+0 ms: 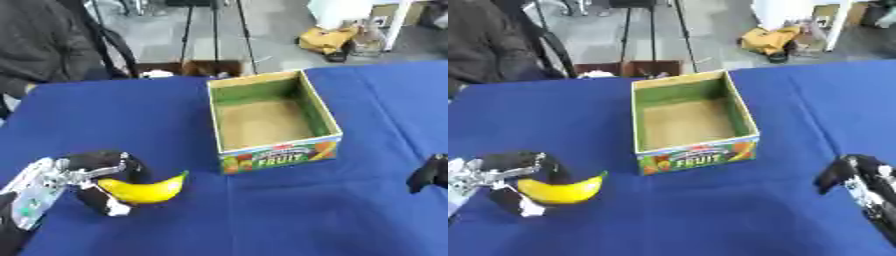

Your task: Pick up objects on the table and place them in the box.

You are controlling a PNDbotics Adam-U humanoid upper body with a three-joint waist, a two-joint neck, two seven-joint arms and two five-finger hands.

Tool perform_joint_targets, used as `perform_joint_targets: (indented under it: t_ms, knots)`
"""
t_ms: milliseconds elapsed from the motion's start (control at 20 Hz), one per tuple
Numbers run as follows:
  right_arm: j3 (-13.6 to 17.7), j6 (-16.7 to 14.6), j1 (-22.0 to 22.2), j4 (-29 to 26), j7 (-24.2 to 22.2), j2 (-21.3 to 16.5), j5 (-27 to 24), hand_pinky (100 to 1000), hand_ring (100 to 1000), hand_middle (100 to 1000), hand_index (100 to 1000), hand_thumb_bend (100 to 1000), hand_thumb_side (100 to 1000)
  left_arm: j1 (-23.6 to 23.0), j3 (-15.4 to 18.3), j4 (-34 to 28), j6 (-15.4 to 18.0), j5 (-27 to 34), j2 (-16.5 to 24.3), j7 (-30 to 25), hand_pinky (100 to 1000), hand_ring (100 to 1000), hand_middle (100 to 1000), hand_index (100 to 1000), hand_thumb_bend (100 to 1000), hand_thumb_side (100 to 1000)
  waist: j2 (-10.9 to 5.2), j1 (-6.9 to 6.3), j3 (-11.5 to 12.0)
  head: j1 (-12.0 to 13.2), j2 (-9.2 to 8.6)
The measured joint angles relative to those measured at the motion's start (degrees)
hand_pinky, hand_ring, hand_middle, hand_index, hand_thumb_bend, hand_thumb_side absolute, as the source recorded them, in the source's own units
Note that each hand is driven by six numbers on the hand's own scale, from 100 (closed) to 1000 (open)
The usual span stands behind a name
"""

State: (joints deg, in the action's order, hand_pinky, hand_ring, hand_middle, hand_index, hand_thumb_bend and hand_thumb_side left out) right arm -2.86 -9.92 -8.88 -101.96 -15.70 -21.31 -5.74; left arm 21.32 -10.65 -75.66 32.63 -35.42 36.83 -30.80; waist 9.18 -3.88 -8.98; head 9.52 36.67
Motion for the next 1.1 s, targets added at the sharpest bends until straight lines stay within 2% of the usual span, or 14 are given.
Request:
perform_joint_targets:
  t_ms: [50,300,450,800,1100]
  knots:
    - [0.0,0.0,0.0,0.0,0.0,0.0,0.0,468,528,436,520,100,679,0.0,0.0,0.0,0.0,-0.1,0.0,0.0,726,604,586,844,457,479,0.00,-0.02,0.0,0.0,0.00]
    - [0.0,0.0,0.0,0.1,0.0,0.0,-0.1,468,528,436,520,100,678,0.0,-0.1,0.0,0.1,-0.5,0.0,0.1,714,587,559,836,409,430,-0.02,-0.06,-0.1,0.0,0.00]
    - [0.0,0.0,0.0,0.2,0.0,0.0,-0.1,468,528,436,520,100,678,0.1,-0.1,0.0,0.2,-0.5,0.0,0.2,694,549,505,813,367,397,-0.02,-0.06,-0.1,0.0,0.00]
    - [0.0,0.0,0.0,0.3,0.0,0.0,-0.1,468,528,436,520,100,678,0.1,-0.4,0.1,0.4,-0.7,0.0,0.4,669,499,432,784,336,352,-0.05,-0.06,-0.1,0.0,0.00]
    - [0.0,0.0,0.0,0.3,0.0,0.0,-0.2,468,528,436,519,100,677,0.2,-0.4,0.0,0.5,-0.7,0.0,0.5,665,490,416,777,334,324,-0.05,-0.06,-0.1,0.0,0.00]
